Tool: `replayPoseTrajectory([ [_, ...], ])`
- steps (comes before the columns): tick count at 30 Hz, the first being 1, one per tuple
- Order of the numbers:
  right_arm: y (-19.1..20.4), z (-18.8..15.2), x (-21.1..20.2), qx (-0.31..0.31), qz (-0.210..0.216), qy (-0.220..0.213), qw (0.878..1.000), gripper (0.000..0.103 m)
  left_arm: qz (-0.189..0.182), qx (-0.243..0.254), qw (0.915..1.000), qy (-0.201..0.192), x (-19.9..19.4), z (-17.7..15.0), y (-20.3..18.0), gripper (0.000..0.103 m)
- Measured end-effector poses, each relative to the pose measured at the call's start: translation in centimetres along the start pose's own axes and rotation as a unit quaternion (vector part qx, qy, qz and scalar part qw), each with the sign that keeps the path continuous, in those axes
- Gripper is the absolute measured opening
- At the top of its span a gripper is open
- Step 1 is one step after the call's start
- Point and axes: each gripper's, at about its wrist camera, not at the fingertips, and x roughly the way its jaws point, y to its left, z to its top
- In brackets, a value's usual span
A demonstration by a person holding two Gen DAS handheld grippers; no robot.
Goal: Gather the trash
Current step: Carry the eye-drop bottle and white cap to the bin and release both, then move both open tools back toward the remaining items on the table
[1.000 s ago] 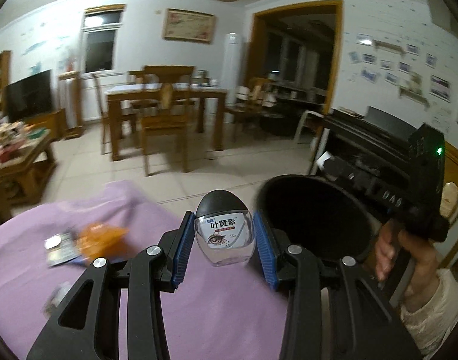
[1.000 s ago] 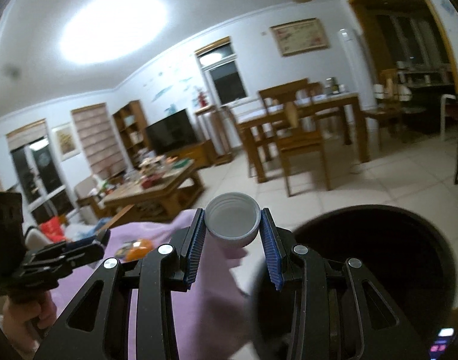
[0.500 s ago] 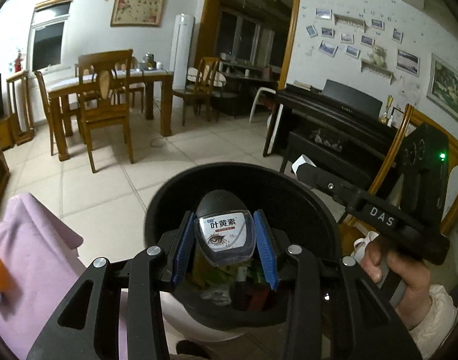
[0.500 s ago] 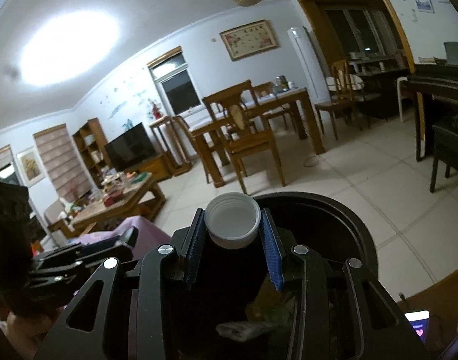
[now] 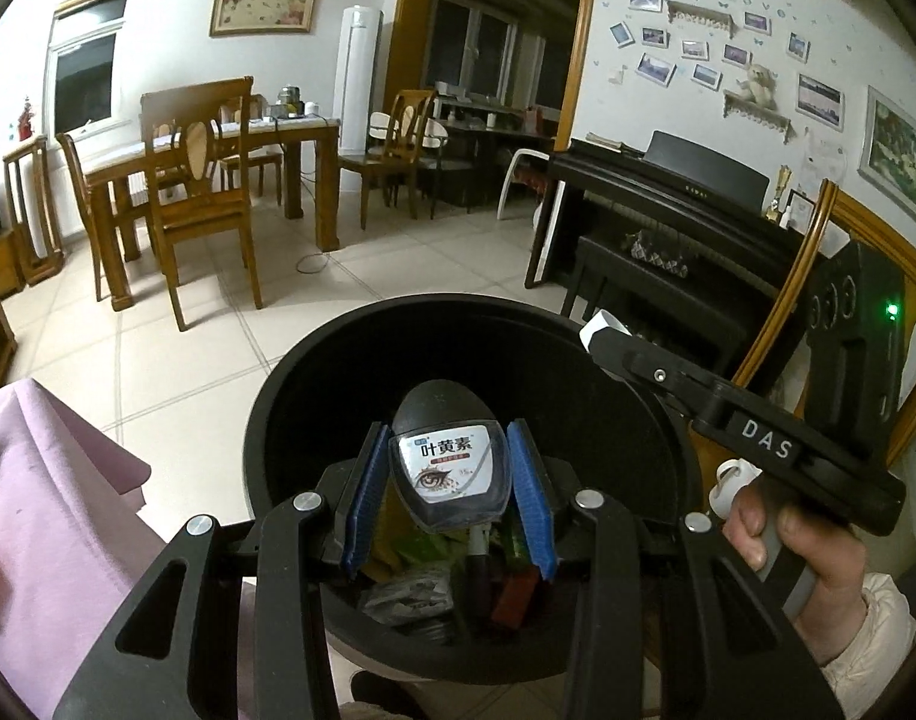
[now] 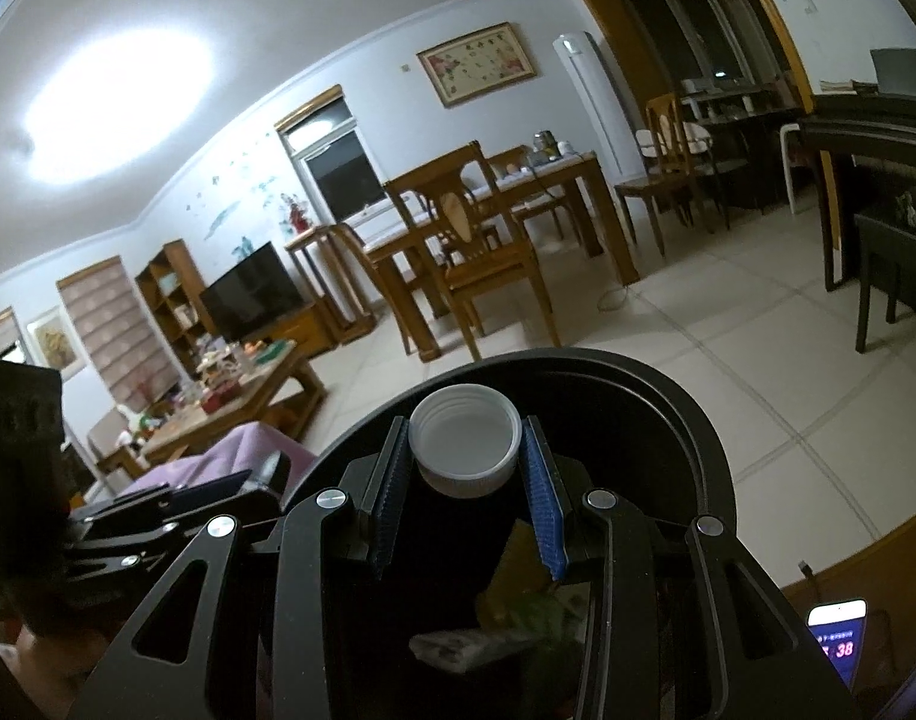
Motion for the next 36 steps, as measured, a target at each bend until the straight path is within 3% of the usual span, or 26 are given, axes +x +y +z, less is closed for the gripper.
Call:
replayPoseTrajectory([
  [8, 1.3, -0.2, -0.6, 0.003, -0.001, 0.002, 1.0, 0.038, 0.003, 0.011, 0.9999, 0.004, 0.2, 0.4, -0.9, 0.044],
  [9, 1.3, -0.2, -0.6, 0.004, 0.0, 0.003, 1.0, 0.04, 0.006, 0.014, 0.9999, 0.001, -0.1, 0.5, -1.0, 0.057],
  [11, 1.6, 0.1, -0.8, 0.013, -0.001, -0.004, 1.0, 0.055, 0.016, 0.018, 0.9997, -0.011, -0.7, 0.6, -0.9, 0.079],
  [12, 1.5, 0.1, -1.1, 0.017, -0.002, -0.009, 1.0, 0.063, 0.02, 0.021, 0.9994, -0.018, -1.1, 0.5, -1.1, 0.082],
  [14, 1.6, 0.1, -1.4, 0.022, 0.0, -0.015, 1.0, 0.07, 0.029, 0.033, 0.9988, -0.022, -1.7, 0.6, -1.3, 0.082],
  [18, 2.4, 0.1, -1.5, 0.018, 0.0, -0.016, 1.0, 0.072, 0.046, 0.05, 0.9972, -0.03, -2.7, 0.4, -1.4, 0.09],
  [23, 4.4, 0.4, -1.4, 0.0, 0.008, -0.011, 1.0, 0.074, 0.071, 0.051, 0.9954, -0.037, -4.5, 0.1, -0.5, 0.09],
  [26, 6.0, 0.5, -1.2, -0.009, 0.017, -0.01, 1.0, 0.081, 0.088, 0.046, 0.9942, -0.039, -5.7, -0.2, 0.5, 0.09],
  [31, 9.2, 1.1, 0.0, -0.029, 0.037, 0.006, 0.999, 0.097, 0.122, 0.022, 0.9921, -0.02, -7.7, -1.4, 3.8, 0.09],
  [36, 14.8, -0.1, 2.7, -0.08, 0.065, 0.054, 0.993, 0.098, 0.166, -0.045, 0.9851, 0.006, -10.6, -4.1, 10.2, 0.091],
])
